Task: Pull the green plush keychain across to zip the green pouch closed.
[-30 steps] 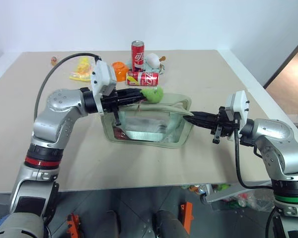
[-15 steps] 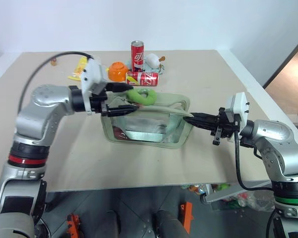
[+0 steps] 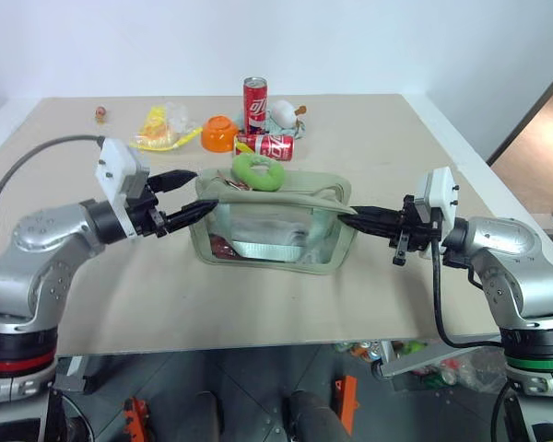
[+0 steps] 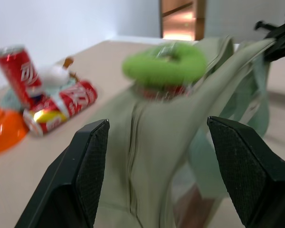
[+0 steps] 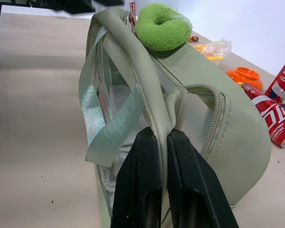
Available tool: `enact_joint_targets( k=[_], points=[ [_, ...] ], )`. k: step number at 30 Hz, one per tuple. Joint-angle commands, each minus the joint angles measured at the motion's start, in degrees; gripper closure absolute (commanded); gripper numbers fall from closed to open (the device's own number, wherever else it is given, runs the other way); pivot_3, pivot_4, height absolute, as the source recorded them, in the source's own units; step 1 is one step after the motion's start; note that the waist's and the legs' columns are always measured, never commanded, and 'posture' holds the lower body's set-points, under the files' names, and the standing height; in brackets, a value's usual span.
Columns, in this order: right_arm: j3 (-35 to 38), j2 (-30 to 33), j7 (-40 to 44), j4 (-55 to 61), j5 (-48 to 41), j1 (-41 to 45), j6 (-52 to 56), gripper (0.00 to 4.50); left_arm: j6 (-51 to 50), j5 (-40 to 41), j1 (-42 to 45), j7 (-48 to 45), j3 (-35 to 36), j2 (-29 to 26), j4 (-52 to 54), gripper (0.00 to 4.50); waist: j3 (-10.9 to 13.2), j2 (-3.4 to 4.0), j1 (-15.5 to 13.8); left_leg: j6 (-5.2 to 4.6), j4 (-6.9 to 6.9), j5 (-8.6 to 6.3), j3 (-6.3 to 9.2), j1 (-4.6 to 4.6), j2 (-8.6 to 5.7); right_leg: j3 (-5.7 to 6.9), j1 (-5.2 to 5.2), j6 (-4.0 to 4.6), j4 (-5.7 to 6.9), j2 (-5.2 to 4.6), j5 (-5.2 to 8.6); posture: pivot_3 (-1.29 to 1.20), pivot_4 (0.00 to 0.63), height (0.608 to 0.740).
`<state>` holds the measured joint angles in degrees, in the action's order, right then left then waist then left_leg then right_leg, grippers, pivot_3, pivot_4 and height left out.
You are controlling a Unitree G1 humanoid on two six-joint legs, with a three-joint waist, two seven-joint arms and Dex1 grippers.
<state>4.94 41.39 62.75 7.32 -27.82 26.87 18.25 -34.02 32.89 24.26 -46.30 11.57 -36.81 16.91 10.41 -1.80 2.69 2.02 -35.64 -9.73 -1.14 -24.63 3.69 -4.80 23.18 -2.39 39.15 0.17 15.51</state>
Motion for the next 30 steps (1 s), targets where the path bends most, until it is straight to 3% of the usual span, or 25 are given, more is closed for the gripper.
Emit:
enact_joint_targets(
  k=[1, 3, 11, 13, 16, 25, 30],
  points=[
    [0.07, 0.27, 0.69, 0.43, -0.10, 0.76, -0.81, 4.50, 1.81, -0.13, -1.06, 1.90, 0.62, 1.00, 1.49, 1.09, 0.00, 0.00, 0.00, 0.00, 0.00, 0.01, 0.01, -0.01, 0.00, 0.01, 0.01, 0.01, 0.00, 0.01, -0.01, 0.00, 0.150, 0.740],
    [0.08, 0.37, 0.75, 0.47, -0.05, 0.70, -0.89, 4.50, 2.72, -1.22, -1.83, 1.99, -0.51, 1.35, 1.01, 1.33, 0.00, 0.00, -0.01, 0.00, 0.01, 0.01, 0.01, 0.00, 0.00, 0.01, 0.01, 0.01, 0.00, 0.01, -0.01, 0.00, 0.150, 0.740],
    [1.04, 0.56, 0.39, 1.40, -1.42, 0.80, 0.82, 4.50, 4.43, -1.79, -2.07, 2.75, -1.95, 2.67, 0.73, 3.99, 0.00, 0.00, 0.01, 0.00, 0.02, 0.01, 0.00, 0.00, 0.00, 0.00, 0.01, 0.08, 0.00, 0.02, -0.05, 0.00, 0.150, 0.740],
    [1.69, 0.85, -0.03, 1.68, -3.50, 1.50, 4.25, 4.50, 4.47, -1.94, -2.33, 2.85, -2.25, 2.58, 0.98, 4.45, 0.00, 0.00, 0.00, 0.00, 0.02, 0.01, 0.01, 0.00, 0.00, 0.00, 0.01, 0.08, 0.00, 0.01, -0.05, 0.00, 0.150, 0.740],
    [1.87, 1.10, -0.10, 1.94, -3.71, 3.52, 4.86, 3.47, 4.18, -1.49, -2.93, 3.26, -2.11, 2.68, 1.73, 4.50, 0.00, 0.00, 0.01, 0.00, 0.01, 0.01, -0.02, 0.00, 0.00, -0.03, 0.01, 0.10, 0.00, 0.01, -0.07, 0.00, 0.150, 0.740],
    [-3.00, -6.54, -6.37, -7.26, -6.02, 28.98, 17.51, 0.43, 3.98, -1.20, -3.99, 3.50, -3.51, 2.70, 2.91, 4.50, -0.02, 0.03, -0.01, -0.05, 0.05, 0.06, 0.03, 0.03, 0.03, -0.01, 0.04, 0.09, 0.00, 0.08, -0.11, 0.00, 0.150, 0.740],
    [-10.30, -11.93, -6.05, -15.68, 0.06, 34.99, 17.08, 0.43, 3.86, -1.41, -4.25, 4.41, -4.46, 3.47, 3.86, 4.50, -0.02, 0.03, -0.26, -0.05, 0.06, 0.06, -0.01, -0.06, 0.00, -0.01, 0.08, 0.34, -0.02, 0.01, -0.26, 0.00, 0.150, 0.740]
  ],
)
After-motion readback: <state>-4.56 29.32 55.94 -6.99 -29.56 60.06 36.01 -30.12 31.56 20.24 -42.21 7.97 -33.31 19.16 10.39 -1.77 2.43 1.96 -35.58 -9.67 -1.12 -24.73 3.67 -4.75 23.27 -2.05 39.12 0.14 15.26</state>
